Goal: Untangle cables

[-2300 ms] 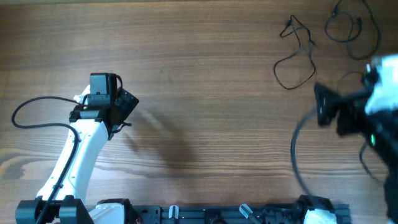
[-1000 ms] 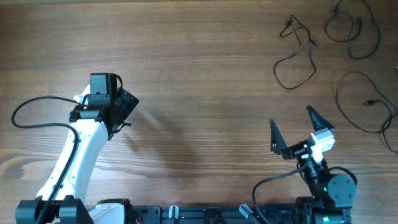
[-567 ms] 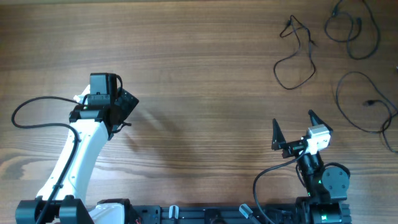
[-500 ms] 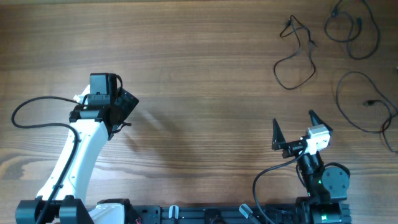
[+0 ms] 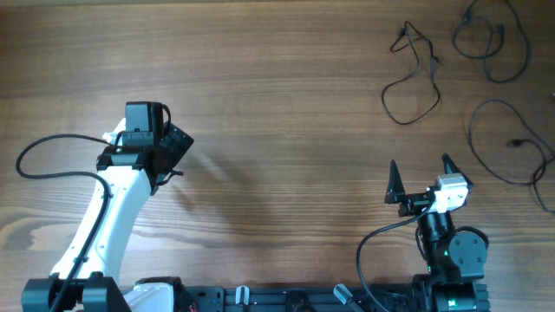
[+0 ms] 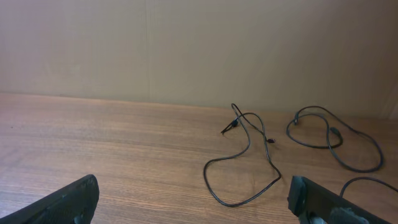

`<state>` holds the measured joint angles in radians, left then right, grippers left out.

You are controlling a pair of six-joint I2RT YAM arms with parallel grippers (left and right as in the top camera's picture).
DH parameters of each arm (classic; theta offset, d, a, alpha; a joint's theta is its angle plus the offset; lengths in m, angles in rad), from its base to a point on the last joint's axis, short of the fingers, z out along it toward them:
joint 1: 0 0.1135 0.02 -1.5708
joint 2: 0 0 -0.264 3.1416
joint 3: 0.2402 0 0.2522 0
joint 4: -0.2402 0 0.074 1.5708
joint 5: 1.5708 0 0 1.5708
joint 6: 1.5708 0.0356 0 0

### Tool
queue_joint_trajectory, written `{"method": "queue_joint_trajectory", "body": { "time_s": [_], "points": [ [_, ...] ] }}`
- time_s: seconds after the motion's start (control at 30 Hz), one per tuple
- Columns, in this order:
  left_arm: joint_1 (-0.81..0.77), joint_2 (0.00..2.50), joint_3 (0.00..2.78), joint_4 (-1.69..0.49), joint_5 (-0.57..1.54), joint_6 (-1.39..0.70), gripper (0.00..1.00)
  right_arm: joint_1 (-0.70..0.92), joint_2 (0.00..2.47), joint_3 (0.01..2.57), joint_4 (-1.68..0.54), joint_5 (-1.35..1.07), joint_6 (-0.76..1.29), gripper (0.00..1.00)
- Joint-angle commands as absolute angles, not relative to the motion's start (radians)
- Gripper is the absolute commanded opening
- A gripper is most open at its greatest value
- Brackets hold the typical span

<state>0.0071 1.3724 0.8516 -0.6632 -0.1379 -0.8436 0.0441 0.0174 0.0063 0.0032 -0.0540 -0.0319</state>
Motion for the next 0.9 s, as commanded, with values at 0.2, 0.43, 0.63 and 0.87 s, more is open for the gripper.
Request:
{"method": "queue_joint_trajectory", "body": {
  "time_s": [0.2, 0.43, 0.63, 0.87],
  "points": [
    [0.011, 1.362, 0.851, -0.663, -0.154, -0.852, 1.0, 0.039, 0.004, 0.005, 0.003, -0.033, -0.052, 1.0],
    [0.011, 1.362, 0.851, -0.663, -0.154, -0.852, 1.0, 0.039, 0.004, 0.005, 0.003, -0.033, -0.052, 1.0],
    [0.011, 1.369, 0.851, -0.663, -0.154, -0.852, 1.0, 0.039, 0.004, 0.005, 0.003, -0.033, -0.052, 1.0],
    [0.009, 1.064, 0.851, -0.664, -0.154, -0.852, 1.0, 0.039, 0.004, 0.005, 0.003, -0.033, -0.052, 1.0]
  ]
}}
